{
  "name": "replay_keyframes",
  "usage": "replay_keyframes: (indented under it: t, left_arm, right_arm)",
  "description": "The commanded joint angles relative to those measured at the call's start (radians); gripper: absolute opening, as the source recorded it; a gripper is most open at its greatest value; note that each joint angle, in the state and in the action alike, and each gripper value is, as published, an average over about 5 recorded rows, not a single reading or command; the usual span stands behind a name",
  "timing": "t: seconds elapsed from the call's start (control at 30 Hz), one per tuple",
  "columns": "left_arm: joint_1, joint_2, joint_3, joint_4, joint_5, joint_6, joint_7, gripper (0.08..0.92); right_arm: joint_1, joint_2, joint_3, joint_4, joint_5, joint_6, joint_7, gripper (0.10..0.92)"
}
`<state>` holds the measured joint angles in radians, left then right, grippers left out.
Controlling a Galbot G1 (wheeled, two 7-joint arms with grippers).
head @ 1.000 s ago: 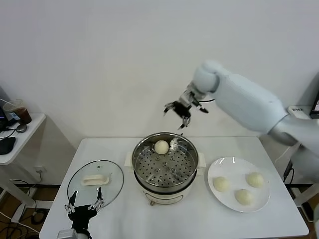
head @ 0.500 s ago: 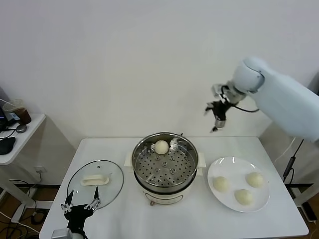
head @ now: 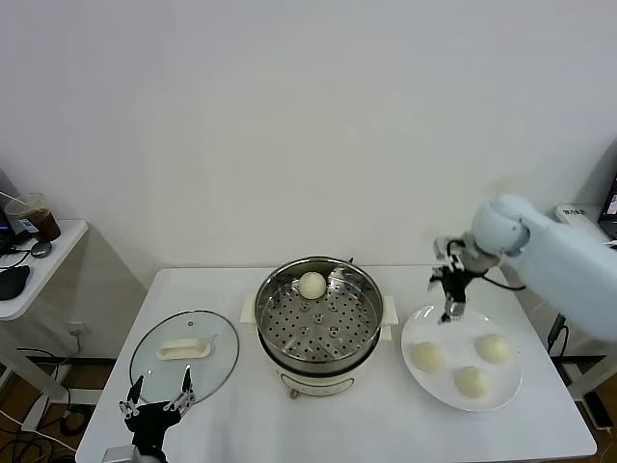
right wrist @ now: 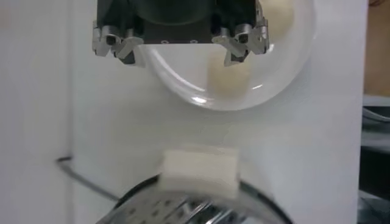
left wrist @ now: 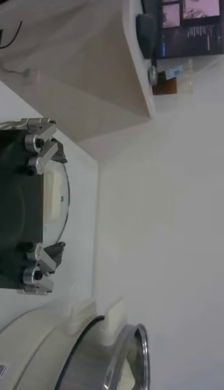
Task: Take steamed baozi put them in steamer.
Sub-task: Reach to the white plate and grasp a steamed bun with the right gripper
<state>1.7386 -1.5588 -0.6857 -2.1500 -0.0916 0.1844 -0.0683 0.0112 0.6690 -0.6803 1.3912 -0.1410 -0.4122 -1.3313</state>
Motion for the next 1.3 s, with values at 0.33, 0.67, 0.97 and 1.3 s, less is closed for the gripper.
replay_keyframes:
  t: [0.33,0.67,0.97,1.3]
  left_arm:
    - [0.001,-0.003,0.007,0.004,0.002,-0.001,0.004,0.823]
    - [0.000,-0.003,0.008,0.004,0.003,-0.001,0.007,0.823]
    - [0.000,-0.003,0.007,0.006,0.002,-0.001,0.008,0.823]
    - [-0.001,-0.002,0.006,0.011,0.002,-0.001,0.007,0.823]
  right_arm:
    - [-0.234,0.021,0.131,-0.013,-0.094,-0.015,0.058,0.823]
    - [-0.253,0.056,0.138,-0.046,-0.132,0.007,0.065,0.823]
    - [-0.253,0.083,0.136,-0.077,-0.138,0.043,0.073,0.823]
    - [-0.257,0.103,0.136,-0.106,-0.150,0.069,0.083,0.823]
